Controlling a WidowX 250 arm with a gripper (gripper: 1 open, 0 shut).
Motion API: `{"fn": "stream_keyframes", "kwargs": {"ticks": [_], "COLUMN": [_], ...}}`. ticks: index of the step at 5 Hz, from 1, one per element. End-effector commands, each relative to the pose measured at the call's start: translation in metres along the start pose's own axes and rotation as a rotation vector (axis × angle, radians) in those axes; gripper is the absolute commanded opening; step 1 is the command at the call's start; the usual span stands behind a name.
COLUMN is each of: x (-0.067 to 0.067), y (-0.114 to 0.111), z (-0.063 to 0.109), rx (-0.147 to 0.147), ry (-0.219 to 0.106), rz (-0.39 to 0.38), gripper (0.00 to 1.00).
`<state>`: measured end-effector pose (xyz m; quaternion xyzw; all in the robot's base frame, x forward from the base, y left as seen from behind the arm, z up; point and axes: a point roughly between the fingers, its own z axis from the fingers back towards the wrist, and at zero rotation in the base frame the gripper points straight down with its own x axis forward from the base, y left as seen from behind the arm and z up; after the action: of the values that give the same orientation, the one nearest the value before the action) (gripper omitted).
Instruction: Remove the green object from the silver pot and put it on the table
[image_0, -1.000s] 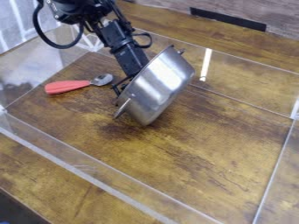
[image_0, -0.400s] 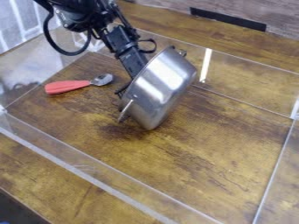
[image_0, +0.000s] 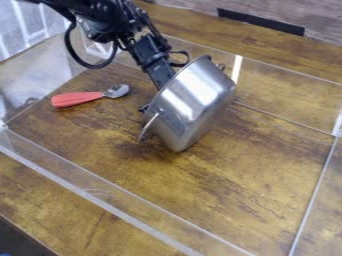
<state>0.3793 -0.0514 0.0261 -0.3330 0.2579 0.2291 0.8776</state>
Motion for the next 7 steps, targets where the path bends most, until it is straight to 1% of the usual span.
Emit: {"fn": "stream_keyframes", "kwargs": {"ticks": [1,2,5,6,7], "x": [-0.005,-0.006,-0.002,-0.001,0.0], "y": [-0.009,-0.01,-0.013,-0.015,-0.021], "z": [-0.005,-0.004,0.002,0.003,0.005], "rx": [0.038,0.04,0.011,0.003,-0.005], "ry": [0.026,0.055,0.148,0.176,0.207], "rz": [0.014,0.046,0.13,0.157,0.185], "gripper": [0.0,0.0,0.0,1.0,1.0]}}
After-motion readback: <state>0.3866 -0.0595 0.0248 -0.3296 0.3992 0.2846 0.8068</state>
